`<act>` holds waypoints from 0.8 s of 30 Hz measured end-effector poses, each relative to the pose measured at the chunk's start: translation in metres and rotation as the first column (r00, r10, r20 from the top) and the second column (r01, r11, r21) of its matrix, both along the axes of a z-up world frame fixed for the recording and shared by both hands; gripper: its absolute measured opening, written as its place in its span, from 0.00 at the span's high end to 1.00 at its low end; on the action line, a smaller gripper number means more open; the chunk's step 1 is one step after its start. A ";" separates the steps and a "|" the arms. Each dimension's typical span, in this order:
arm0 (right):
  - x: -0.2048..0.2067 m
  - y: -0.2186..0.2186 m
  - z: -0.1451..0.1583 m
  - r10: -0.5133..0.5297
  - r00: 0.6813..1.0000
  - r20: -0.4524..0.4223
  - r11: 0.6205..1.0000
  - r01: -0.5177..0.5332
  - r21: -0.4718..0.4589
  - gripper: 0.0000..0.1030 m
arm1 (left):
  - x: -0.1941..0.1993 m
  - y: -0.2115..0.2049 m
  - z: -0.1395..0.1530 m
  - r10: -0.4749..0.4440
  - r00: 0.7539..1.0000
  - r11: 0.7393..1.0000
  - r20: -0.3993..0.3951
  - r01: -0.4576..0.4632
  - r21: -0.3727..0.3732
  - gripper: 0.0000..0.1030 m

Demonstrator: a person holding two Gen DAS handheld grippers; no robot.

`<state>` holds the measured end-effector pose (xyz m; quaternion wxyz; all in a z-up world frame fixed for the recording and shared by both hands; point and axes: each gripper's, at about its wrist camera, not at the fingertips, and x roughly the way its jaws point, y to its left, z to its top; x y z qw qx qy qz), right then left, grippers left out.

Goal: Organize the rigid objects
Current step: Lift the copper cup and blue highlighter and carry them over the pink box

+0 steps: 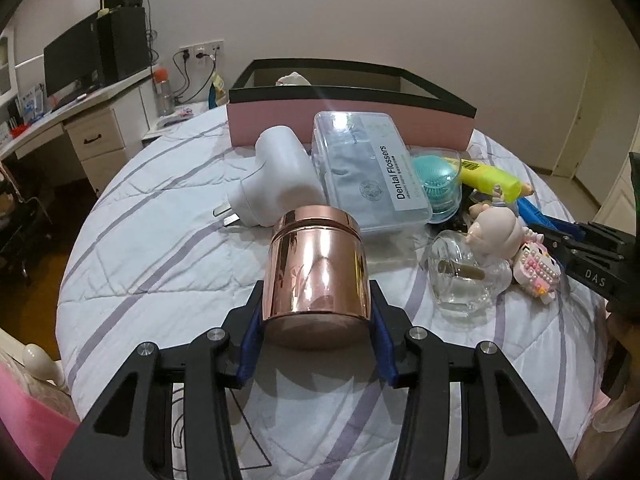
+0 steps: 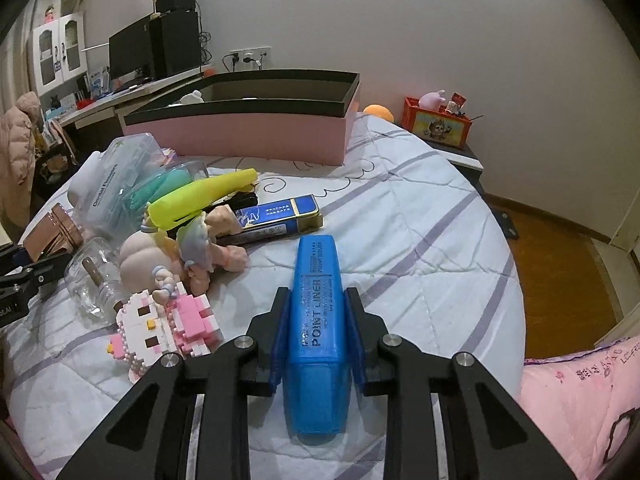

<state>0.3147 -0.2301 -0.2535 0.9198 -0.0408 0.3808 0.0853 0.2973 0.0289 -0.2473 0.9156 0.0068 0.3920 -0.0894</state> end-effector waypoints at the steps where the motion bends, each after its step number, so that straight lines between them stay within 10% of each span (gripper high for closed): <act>1: 0.000 0.000 0.000 0.000 1.000 0.000 1.000 0.000 -0.003 0.74 | 0.000 0.000 0.000 0.001 1.000 1.000 0.003 -0.001 0.001 0.54; 24: -0.025 0.010 0.044 0.045 0.993 0.108 0.989 -0.060 0.134 0.74 | -0.016 0.009 0.019 0.024 0.997 1.000 0.067 -0.022 -0.022 0.54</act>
